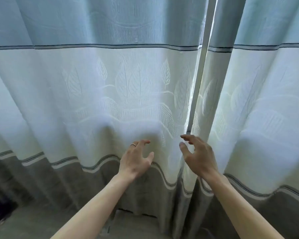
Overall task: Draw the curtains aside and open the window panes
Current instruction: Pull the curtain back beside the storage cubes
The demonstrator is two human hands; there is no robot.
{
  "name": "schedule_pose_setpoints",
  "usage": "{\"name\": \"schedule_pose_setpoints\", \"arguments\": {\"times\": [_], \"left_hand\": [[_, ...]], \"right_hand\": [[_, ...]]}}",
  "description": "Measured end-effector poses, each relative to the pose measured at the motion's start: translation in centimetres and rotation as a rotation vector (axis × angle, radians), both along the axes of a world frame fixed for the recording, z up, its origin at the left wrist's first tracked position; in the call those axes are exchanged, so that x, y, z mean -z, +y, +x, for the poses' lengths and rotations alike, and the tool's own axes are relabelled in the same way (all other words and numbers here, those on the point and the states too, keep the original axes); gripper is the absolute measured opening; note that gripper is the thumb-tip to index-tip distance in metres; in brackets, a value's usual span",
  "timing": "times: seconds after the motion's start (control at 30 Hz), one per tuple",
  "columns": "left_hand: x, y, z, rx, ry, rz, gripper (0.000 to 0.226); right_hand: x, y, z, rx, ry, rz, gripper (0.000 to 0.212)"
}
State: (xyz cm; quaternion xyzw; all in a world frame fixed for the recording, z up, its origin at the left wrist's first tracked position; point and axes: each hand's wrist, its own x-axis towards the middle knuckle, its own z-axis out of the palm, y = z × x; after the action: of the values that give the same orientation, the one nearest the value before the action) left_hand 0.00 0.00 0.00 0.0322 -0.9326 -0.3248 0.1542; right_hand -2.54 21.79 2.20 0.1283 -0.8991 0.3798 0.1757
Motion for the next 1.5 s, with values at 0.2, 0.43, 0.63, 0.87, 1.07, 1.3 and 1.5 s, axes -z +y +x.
{"name": "schedule_pose_setpoints", "arguments": {"times": [0.2,0.43,0.63,0.87,1.07,1.3,1.5], "left_hand": [[0.6,-0.4,-8.0,0.090,-0.147,0.144,0.049],[1.2,-0.5,-14.3,0.203,-0.213,0.177,0.079],[0.6,-1.8,-17.6,0.125,-0.215,0.076,0.116],[0.4,-6.0,-20.5,-0.177,-0.113,0.057,0.034],[-0.4,-10.9,-18.9,-0.564,0.059,-0.004,0.035],[-2.7,-20.2,-16.8,-0.917,0.334,-0.061,0.074],[-6.1,-33.6,-14.6,-1.001,0.214,0.013,0.070]], "right_hand": [[-1.2,-2.8,-8.6,0.053,-0.067,-0.215,0.058],[-2.0,-3.6,-16.8,-0.062,-0.205,-0.399,0.075],[-2.0,-6.3,-22.0,-0.384,-0.377,-0.544,0.075],[-3.1,-11.6,-26.8,-0.623,-0.394,-0.425,0.017],[-3.2,-19.6,-28.9,-0.746,-0.220,-0.283,0.024],[-5.3,-33.5,-27.2,-0.979,-0.233,-0.349,0.015],[-7.8,-46.9,-25.8,-1.022,-0.137,-0.328,0.018]]}}
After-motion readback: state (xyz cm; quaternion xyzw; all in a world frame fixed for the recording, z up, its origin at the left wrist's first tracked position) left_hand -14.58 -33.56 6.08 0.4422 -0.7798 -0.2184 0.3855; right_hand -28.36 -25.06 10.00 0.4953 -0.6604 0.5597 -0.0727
